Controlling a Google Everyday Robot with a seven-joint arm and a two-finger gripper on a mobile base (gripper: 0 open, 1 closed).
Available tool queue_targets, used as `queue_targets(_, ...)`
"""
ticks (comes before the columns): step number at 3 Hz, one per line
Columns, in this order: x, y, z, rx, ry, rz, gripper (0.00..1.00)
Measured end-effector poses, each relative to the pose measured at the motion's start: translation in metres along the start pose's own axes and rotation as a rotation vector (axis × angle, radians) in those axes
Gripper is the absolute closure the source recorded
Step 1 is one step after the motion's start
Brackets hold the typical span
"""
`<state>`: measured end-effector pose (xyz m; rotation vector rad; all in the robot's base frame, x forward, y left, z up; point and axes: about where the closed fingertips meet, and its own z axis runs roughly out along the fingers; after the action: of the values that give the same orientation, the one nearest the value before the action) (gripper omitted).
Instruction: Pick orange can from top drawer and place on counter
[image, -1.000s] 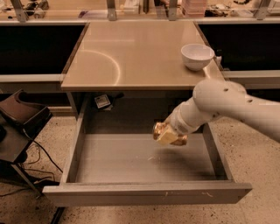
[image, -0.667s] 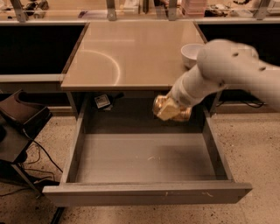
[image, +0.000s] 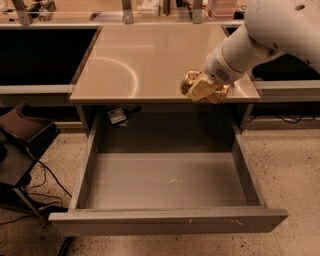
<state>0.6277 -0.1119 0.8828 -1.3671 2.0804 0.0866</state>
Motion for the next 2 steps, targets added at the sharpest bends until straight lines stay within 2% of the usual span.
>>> queue_targets(1,0.001,0.002,0.002,-0.004,0.003,0.000,1.00)
queue_targets(2,-0.021,-0.030,-0.002,0.045,-0.019,-0.033,1.00)
